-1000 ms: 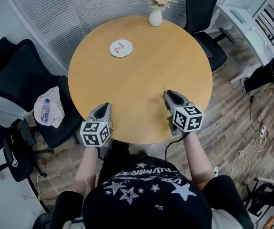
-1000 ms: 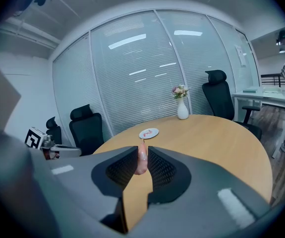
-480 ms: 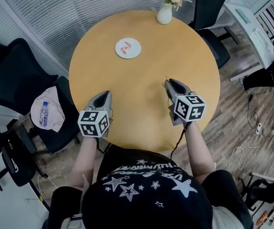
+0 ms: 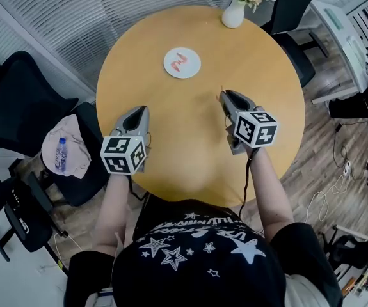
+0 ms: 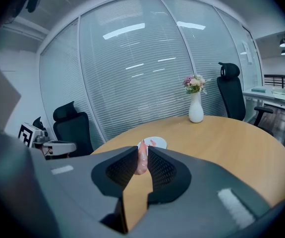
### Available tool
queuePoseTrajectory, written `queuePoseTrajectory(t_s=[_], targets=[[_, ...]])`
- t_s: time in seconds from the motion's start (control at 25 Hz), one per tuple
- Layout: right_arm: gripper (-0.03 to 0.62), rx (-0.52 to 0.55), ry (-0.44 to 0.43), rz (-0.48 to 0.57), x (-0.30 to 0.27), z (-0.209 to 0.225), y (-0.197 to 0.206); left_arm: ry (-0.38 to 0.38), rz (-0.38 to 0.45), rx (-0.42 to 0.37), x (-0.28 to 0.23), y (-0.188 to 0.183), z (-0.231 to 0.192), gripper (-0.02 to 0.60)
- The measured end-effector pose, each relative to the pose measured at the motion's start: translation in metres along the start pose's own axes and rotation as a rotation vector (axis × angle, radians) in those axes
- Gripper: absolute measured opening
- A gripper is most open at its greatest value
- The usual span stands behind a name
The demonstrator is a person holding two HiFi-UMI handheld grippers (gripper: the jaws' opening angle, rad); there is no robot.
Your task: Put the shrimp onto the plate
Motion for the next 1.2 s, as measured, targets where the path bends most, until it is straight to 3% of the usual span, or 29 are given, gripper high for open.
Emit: queuePoseTrajectory(t_s=[0.56,0.88,1.2], targets=[[0.066,0.035,0.024,-0.098,-0.103,0.005,-0.021,0.048,-0.036,-0.003,-0.051,-0.012,-0.044,0.002],[0.066,-0.018,0.075,-0.138,-0.152,0.016,-0.019,0.078,-0.070,0.025,-0.072,-0.005,-0.059,0.002],[0.066,-0.112,0.063,-0.194,-0.201,0.020,-0.006,0.098,-0.103,0.035,-0.087,0.005,-0.061,0.002]])
Point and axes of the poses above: the fingertips, and each gripper's own axes: x backward along the fingers, z to its right, y out of its underside, the point moved 3 cm from there along x, backward along the fingers, and after that the axes turned 9 degrees about -z, right-handed, at the moved point
